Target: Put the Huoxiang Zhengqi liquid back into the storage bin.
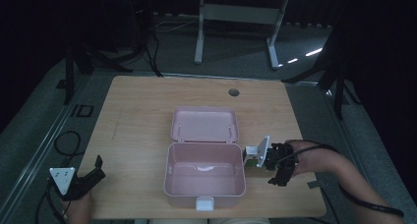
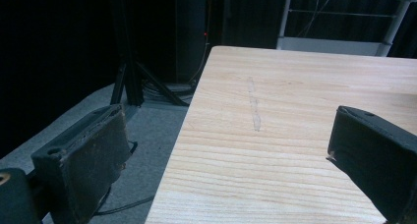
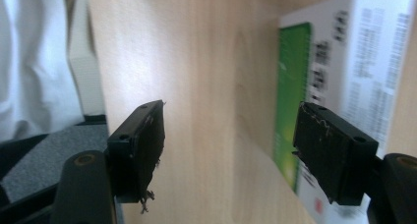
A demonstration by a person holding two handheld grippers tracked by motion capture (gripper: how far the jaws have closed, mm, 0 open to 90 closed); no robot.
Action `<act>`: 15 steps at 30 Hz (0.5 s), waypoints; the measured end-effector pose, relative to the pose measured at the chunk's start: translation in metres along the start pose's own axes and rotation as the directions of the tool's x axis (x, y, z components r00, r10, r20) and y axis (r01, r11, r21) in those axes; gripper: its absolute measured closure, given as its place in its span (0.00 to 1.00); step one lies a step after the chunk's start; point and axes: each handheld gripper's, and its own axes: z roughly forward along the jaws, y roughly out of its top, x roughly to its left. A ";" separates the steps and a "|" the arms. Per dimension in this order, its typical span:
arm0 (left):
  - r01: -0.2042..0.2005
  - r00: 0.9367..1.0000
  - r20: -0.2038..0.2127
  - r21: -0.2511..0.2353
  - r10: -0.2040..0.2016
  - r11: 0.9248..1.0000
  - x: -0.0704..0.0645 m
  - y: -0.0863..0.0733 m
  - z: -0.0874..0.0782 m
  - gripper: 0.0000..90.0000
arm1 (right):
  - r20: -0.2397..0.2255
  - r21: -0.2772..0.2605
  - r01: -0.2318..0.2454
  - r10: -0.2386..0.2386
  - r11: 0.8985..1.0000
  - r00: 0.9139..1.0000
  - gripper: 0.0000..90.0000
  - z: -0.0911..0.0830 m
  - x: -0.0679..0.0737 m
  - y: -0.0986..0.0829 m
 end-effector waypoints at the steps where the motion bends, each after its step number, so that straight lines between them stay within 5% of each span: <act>1: 0.000 1.000 0.000 0.000 0.000 1.000 0.000 0.000 0.000 0.03 | 0.003 0.001 -0.007 0.007 1.000 1.000 0.30 -0.002 -0.003 -0.001; 9: -0.012 1.000 0.000 0.004 0.012 1.000 -0.002 0.000 0.001 0.03 | 0.077 0.013 -0.018 0.017 1.000 0.997 0.32 -0.015 -0.020 -0.009; 15: -0.010 1.000 0.000 0.003 0.010 1.000 -0.001 0.000 0.001 0.03 | 0.086 0.035 -0.035 0.032 0.999 0.996 0.35 -0.017 -0.037 -0.012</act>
